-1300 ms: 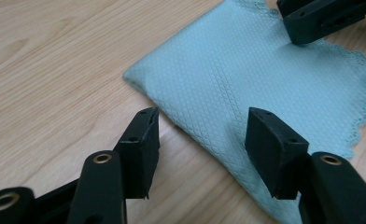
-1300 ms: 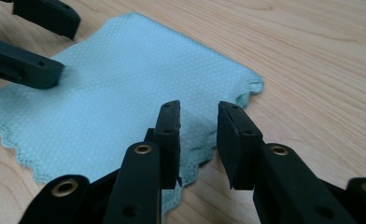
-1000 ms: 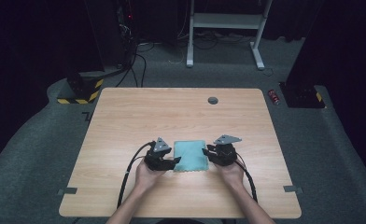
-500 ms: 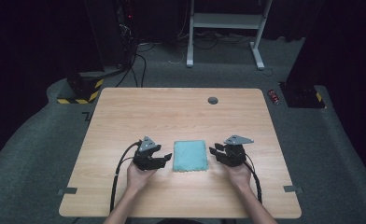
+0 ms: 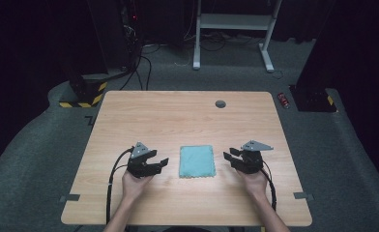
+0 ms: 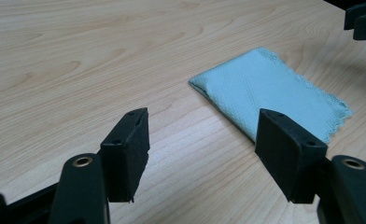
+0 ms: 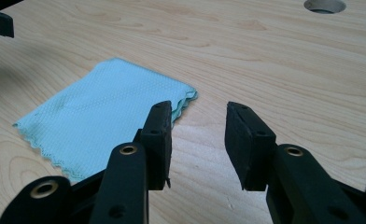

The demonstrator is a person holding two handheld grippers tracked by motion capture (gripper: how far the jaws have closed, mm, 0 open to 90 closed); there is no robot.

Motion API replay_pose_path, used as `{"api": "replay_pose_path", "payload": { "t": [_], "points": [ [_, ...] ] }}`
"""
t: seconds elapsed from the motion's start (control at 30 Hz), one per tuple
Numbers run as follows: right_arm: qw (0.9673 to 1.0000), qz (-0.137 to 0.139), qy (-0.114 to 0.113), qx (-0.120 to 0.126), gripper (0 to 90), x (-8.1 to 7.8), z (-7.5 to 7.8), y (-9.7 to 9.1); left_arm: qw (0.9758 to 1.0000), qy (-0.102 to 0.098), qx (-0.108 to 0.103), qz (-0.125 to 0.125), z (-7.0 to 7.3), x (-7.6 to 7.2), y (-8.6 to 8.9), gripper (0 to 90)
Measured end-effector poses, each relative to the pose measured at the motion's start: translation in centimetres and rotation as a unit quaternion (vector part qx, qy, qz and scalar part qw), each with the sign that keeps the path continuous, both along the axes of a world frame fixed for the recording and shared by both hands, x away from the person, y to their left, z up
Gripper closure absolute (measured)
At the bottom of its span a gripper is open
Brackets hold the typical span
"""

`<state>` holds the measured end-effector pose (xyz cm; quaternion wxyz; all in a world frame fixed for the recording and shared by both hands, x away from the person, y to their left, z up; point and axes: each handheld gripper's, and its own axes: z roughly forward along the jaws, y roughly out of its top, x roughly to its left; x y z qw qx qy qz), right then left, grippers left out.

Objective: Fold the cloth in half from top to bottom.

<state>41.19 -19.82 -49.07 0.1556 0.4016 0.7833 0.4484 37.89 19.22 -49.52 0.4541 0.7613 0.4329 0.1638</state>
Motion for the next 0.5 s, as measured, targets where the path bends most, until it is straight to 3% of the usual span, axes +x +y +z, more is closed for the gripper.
{"api": "replay_pose_path", "payload": {
  "t": [0.5],
  "points": [
    [0.9999,-0.014,0.006,0.002,59.6,-1.1,-0.4,-1.7,0.9995,0.012,0.005,0.028,-1.1,-1.1,2.0,34.3]
  ]
}}
